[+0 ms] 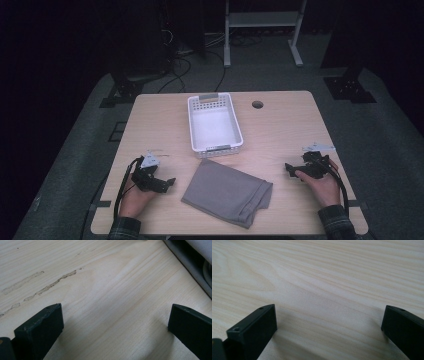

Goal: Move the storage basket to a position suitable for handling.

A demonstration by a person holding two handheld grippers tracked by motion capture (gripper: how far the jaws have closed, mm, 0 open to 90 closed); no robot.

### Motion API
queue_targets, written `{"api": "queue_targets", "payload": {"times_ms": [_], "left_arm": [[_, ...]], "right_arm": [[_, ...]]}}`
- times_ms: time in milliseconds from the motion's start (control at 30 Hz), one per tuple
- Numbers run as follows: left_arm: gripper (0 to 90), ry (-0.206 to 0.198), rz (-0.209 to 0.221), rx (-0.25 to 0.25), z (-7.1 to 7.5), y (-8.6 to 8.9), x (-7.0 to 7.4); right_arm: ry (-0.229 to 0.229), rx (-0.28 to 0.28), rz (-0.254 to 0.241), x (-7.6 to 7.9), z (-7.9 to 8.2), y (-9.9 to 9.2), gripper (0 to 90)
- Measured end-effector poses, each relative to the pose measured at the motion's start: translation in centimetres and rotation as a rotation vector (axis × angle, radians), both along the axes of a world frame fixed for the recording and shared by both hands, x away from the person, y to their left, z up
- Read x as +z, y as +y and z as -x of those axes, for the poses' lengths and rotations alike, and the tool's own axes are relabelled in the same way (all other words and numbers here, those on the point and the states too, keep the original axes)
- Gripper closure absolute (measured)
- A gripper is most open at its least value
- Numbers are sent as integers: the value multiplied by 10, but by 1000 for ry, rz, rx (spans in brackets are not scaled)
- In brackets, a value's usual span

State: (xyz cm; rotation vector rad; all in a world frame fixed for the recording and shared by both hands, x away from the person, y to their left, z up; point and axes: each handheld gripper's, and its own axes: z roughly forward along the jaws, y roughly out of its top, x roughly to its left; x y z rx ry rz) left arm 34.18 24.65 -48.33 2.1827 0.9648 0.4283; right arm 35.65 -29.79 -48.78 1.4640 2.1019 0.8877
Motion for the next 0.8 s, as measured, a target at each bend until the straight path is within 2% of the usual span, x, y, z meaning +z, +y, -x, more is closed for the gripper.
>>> {"api": "queue_targets", "payload": {"times_ms": [133,200,300,333,533,667,800], "left_arm": [[0,0,1,1,0,0,0],[0,0,1,1,0,0,0],[0,0,1,1,0,0,0],[0,0,1,1,0,0,0],[0,1,3,-4,-1,1,0],[0,0,2,-6,-2,1,0],[0,2,1,-5,-2,1,0]], "right_arm": [[-2,6,0,0,0,-1,22],[-16,7,-6,3,2,-2,168],[-13,10,1,5,2,-2,186],[-9,8,-1,6,3,-3,235],[-12,11,-15,15,7,-1,310],[9,46,-36,22,4,6,348],[2,63,-69,32,-2,10,381]]}}
